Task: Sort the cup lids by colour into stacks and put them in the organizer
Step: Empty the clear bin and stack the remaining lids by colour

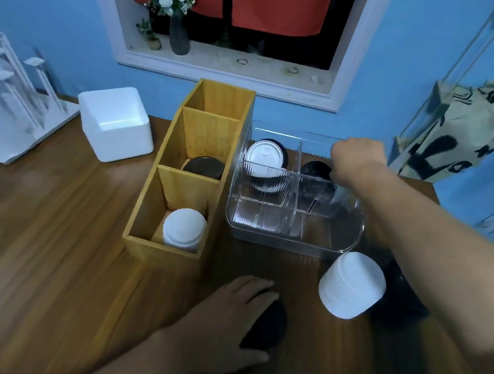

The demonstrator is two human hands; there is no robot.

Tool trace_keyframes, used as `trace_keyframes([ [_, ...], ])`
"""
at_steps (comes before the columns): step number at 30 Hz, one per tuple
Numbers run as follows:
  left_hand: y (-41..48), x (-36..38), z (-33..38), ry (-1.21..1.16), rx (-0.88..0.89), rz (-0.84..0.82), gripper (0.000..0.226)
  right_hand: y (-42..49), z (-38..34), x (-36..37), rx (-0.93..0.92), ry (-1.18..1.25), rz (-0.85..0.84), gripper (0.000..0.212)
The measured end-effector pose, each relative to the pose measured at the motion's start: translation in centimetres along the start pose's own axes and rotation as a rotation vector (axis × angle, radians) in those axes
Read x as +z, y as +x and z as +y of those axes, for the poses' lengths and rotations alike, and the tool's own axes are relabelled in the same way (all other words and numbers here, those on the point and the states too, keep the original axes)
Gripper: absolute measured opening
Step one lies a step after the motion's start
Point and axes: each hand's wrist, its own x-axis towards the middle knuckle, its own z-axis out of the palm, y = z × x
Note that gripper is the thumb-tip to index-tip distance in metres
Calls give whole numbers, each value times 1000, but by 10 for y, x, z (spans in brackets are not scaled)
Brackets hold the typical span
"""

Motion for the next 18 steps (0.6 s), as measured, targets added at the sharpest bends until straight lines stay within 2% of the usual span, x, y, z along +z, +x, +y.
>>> trace_keyframes([
  [1, -2, 3, -3, -5, -9, 8, 88, 1, -2, -1, 0, -25, 10, 9],
  [5, -2, 14, -19, -2, -32, 48, 82, 1, -2, -5, 35, -43, 102, 21],
  [9, -5, 19, -28, -31, -23, 122, 80, -6, 8, -12, 7, -43, 272, 13],
  [13, -12, 26, -39, -77, -57, 186, 80, -23, 28, -13, 24, 180, 539, 19],
  [15, -15, 27, -42, -105, -70, 210, 81, -44, 34, -9, 86, 327, 668, 7],
  [18, -16, 25, -43, -129, -82, 189, 85, -106, 16, 13, 83, 545, 711, 9],
])
